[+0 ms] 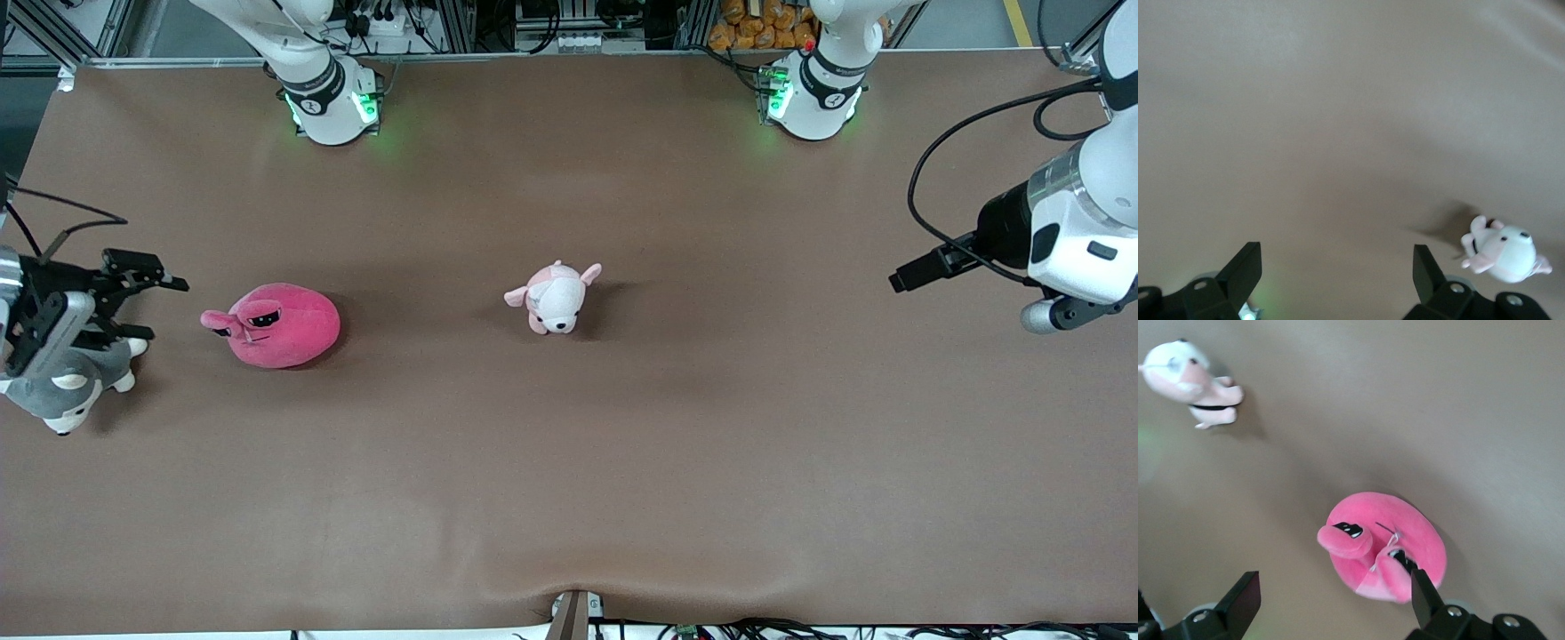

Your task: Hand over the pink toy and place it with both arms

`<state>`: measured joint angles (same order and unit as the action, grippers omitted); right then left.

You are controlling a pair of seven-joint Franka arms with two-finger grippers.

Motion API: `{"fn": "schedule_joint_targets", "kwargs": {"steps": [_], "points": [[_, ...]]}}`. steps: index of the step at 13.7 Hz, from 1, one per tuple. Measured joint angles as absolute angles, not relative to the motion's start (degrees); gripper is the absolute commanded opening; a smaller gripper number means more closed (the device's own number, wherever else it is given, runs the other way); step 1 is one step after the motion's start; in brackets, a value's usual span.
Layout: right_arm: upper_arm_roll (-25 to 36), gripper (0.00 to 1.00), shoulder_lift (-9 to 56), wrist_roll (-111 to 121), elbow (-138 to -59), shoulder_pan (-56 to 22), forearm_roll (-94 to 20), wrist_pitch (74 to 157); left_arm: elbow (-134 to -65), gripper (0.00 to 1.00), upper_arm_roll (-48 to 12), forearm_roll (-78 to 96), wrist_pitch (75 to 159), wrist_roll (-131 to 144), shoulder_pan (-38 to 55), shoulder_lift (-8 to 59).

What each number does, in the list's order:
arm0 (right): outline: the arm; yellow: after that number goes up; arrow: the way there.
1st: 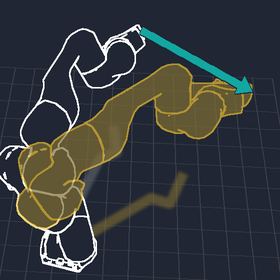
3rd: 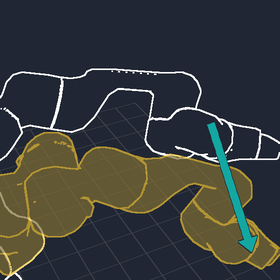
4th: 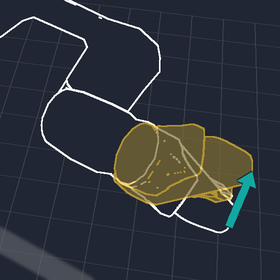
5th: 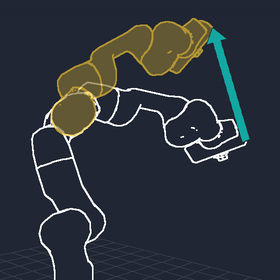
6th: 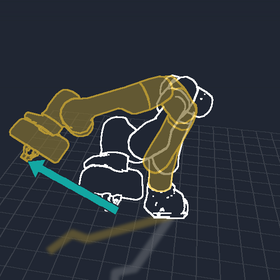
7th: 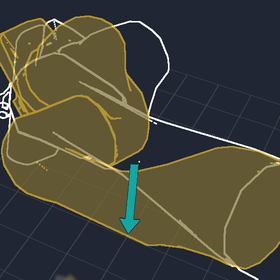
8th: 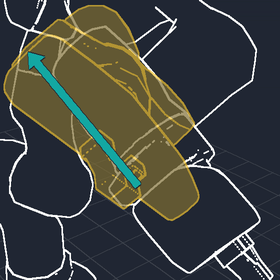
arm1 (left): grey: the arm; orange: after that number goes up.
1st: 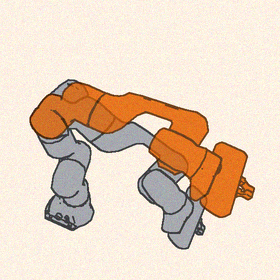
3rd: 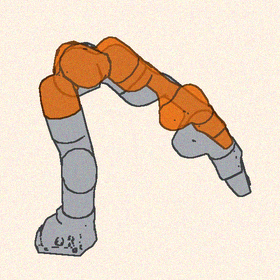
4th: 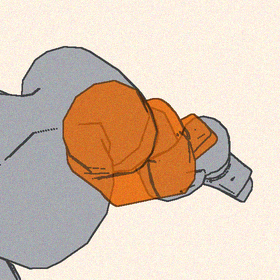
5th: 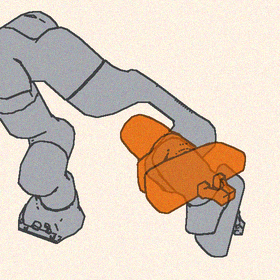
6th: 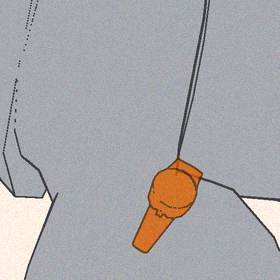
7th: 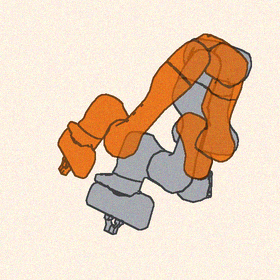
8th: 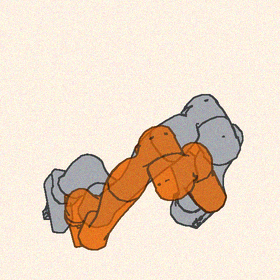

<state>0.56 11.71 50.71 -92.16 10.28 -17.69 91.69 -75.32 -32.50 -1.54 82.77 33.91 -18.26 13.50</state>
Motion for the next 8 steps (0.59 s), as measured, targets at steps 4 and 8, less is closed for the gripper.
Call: {"fn": "schedule_joint_targets", "kwargs": {"steps": [4,8], "points": [[0.25,1.0,1.23,27.59,-92.23,2.89,-7.49,91.08,-77.74,1.0,-16.98,-1.55,81.16,21.04,-6.52,8.98],[-0.04,1.0,-3.95,10.7,-92.8,0.99,-1.6,89.75,-84.53,1.0,-9.82,-1.52,81.17,16.89,-1.88,2.14]]}}
